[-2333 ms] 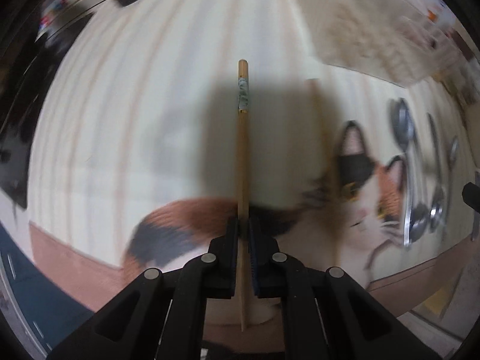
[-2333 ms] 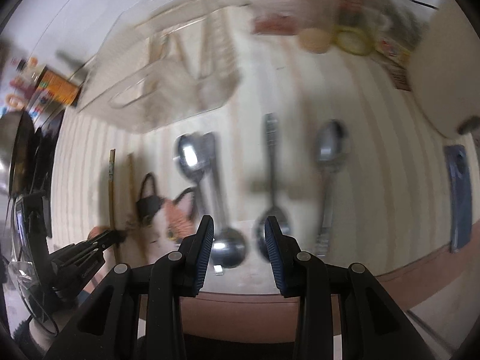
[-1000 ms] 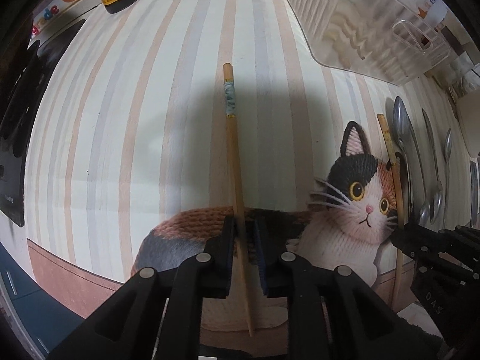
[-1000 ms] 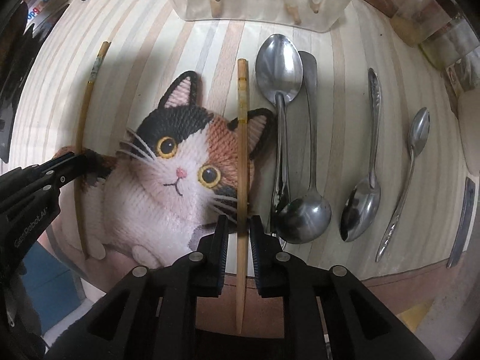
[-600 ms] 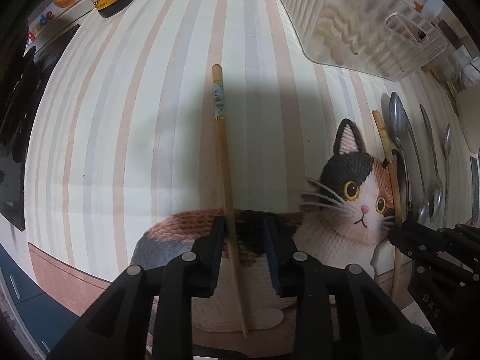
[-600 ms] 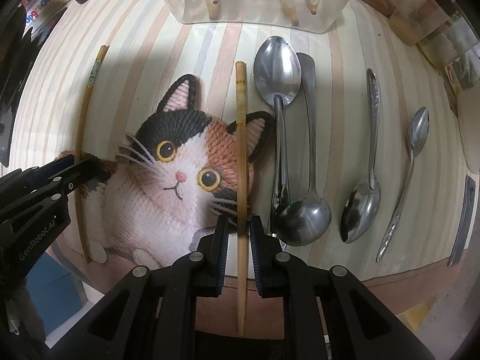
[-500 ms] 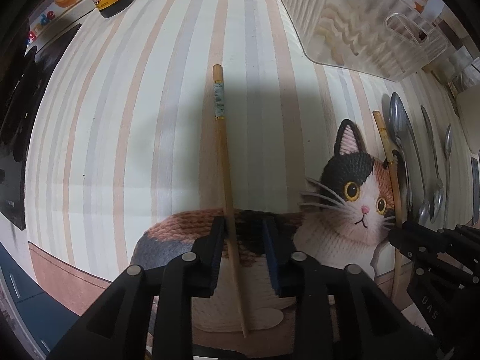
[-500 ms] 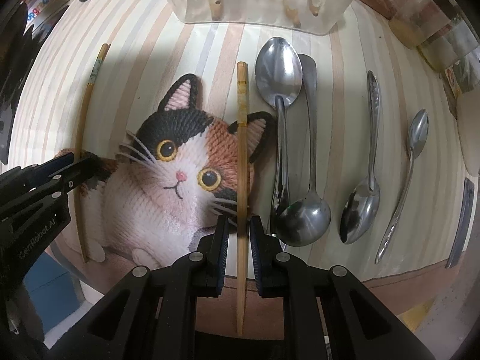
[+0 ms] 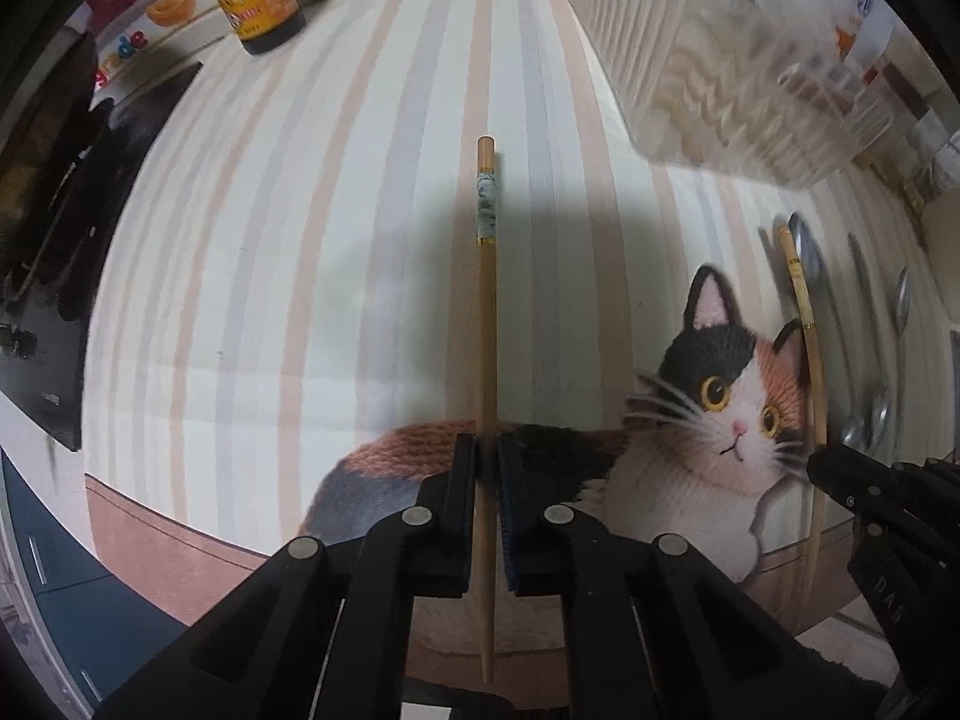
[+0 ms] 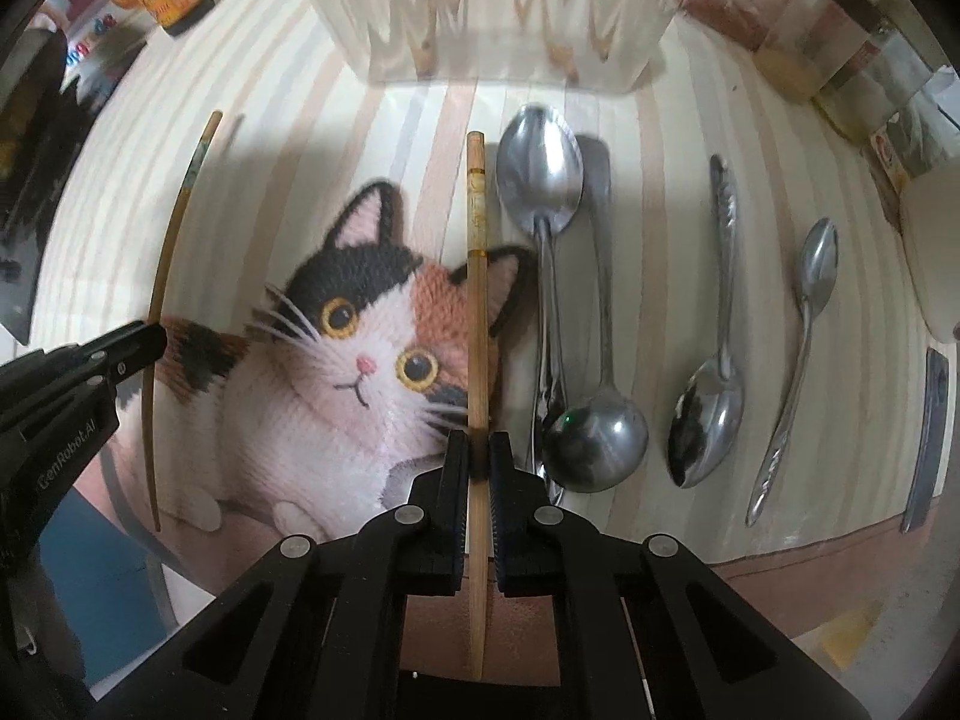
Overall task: Organize utensils
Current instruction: 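Carry both chopsticks into the drainer basket and open both tools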
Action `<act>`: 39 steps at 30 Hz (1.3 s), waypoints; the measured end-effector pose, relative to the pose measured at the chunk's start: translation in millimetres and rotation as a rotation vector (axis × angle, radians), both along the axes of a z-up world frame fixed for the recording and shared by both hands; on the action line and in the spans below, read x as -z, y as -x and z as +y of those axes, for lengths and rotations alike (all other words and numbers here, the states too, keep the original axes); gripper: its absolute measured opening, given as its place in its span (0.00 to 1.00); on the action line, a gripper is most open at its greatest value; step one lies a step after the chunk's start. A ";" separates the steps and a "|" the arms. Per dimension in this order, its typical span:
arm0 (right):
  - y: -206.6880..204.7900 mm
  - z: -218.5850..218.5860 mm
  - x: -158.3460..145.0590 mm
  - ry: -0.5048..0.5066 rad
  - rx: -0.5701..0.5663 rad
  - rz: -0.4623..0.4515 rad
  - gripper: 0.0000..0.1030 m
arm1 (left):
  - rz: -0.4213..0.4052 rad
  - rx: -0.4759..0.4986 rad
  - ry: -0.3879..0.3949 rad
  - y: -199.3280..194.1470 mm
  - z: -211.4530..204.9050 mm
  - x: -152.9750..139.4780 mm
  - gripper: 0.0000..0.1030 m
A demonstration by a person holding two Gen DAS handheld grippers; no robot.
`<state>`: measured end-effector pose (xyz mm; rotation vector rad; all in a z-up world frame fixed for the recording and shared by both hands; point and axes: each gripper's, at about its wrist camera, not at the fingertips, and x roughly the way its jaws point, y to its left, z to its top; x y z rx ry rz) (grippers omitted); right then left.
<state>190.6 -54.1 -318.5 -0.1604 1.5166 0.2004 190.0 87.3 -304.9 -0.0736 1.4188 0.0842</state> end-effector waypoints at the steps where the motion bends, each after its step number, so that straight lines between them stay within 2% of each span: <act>1: -1.0 -0.9 -4.8 -0.008 0.002 -0.011 0.07 | -0.013 -0.002 -0.002 -0.2 0.6 -6.0 0.04; 8: -4.2 -0.9 -48.7 -0.066 -0.022 -0.107 0.07 | -0.122 -0.008 -0.014 -3.8 5.1 -59.8 0.04; 14: -21.7 -6.9 -107.9 -0.145 -0.007 -0.211 0.07 | -0.229 -0.012 -0.003 -8.0 8.3 -109.2 0.04; 18: -44.7 -18.3 -142.1 -0.208 0.030 -0.255 0.07 | -0.288 0.004 0.032 -25.3 5.8 -138.0 0.04; 24: -91.2 -37.8 -171.9 -0.290 0.080 -0.278 0.07 | -0.347 0.049 0.116 -65.7 -16.4 -176.9 0.04; 29: -142.2 -51.7 -169.4 -0.367 0.121 -0.234 0.06 | -0.319 0.063 0.237 -112.5 -30.5 -181.6 0.04; 33: -186.3 -58.4 -153.5 -0.397 0.154 -0.183 0.06 | -0.244 0.046 0.335 -162.4 -34.6 -162.5 0.04; 39: -241.3 -56.2 -122.9 -0.385 0.179 -0.119 0.06 | -0.137 0.018 0.377 -220.0 -37.1 -126.4 0.04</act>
